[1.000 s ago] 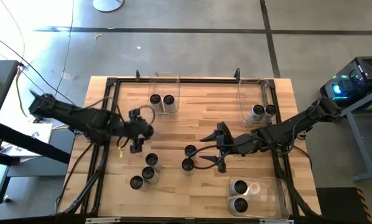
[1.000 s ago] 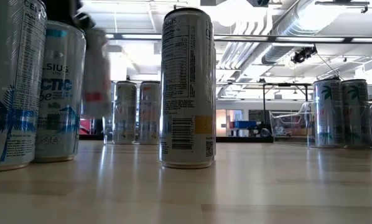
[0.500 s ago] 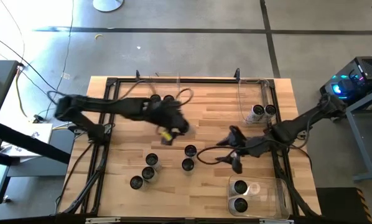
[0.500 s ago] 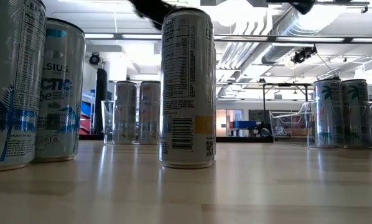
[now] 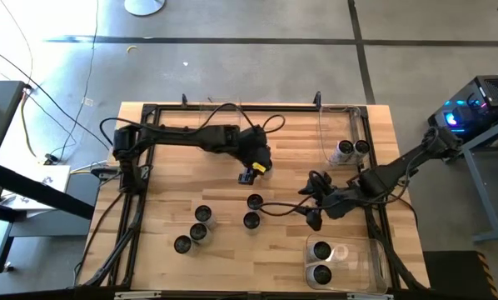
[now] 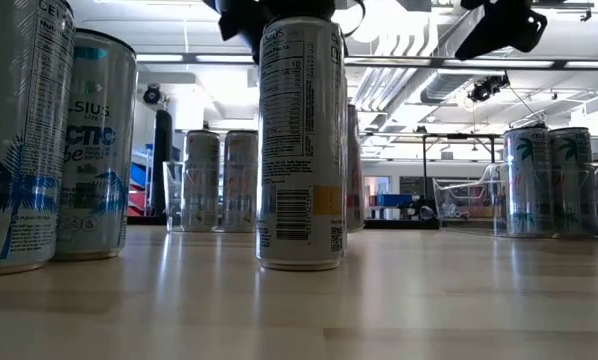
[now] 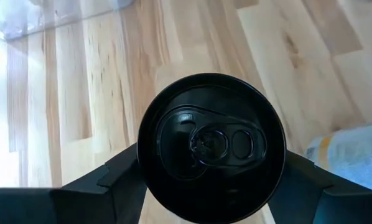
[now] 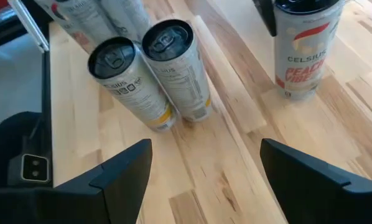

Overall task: Sort soda cans
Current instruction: Put the white/pink soda can into the top right transparent bin

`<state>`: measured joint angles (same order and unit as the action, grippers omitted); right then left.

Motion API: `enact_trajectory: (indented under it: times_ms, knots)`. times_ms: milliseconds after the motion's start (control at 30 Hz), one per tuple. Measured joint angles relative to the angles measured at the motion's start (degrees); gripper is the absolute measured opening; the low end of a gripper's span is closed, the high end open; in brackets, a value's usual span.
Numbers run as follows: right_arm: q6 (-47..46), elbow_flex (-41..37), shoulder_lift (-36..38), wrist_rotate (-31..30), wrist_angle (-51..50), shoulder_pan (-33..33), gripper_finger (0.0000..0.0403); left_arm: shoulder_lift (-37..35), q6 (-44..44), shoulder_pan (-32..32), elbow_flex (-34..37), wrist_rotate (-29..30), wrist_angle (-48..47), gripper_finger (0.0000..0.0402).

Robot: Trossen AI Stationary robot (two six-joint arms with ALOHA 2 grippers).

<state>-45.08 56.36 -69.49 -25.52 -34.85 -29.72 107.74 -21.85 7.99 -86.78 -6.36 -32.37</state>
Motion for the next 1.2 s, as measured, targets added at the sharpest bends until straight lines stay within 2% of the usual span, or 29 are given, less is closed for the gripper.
enact_trajectory:
  times_ms: [367, 667, 800, 967, 1100, 1200]
  knots:
    - [0.07, 0.00, -3.95, -0.98, 0.35, 0.22, 0.0296, -0.24, -1.35, -0.07, -0.13, -0.12, 2.83, 0.0323]
    - [3.31, 0.00, -4.84, -1.31, 0.39, 3.97, 0.0296, -0.34, -2.35, -0.07, -0.13, 0.96, 1.80, 0.0324]
    - [5.11, 0.00, -4.84, -5.16, 1.31, 7.31, 0.0296, -1.94, -1.72, -0.45, -0.11, 5.07, -3.04, 0.0324]
    - [8.66, 0.00, -5.51, -9.19, 6.21, 12.03, 0.0296, -2.14, -0.73, -0.48, 2.00, 2.25, -5.90, 0.0324]
    - [10.90, 0.02, -7.83, -10.22, 10.79, 15.61, 0.0296, -1.97, 1.25, -0.48, 7.99, 2.53, 2.21, 0.0324]
    - [11.25, 0.25, -9.40, -9.45, 8.54, 17.28, 0.0296, -1.97, 2.70, -0.48, 11.14, 2.61, 11.21, 0.0323]
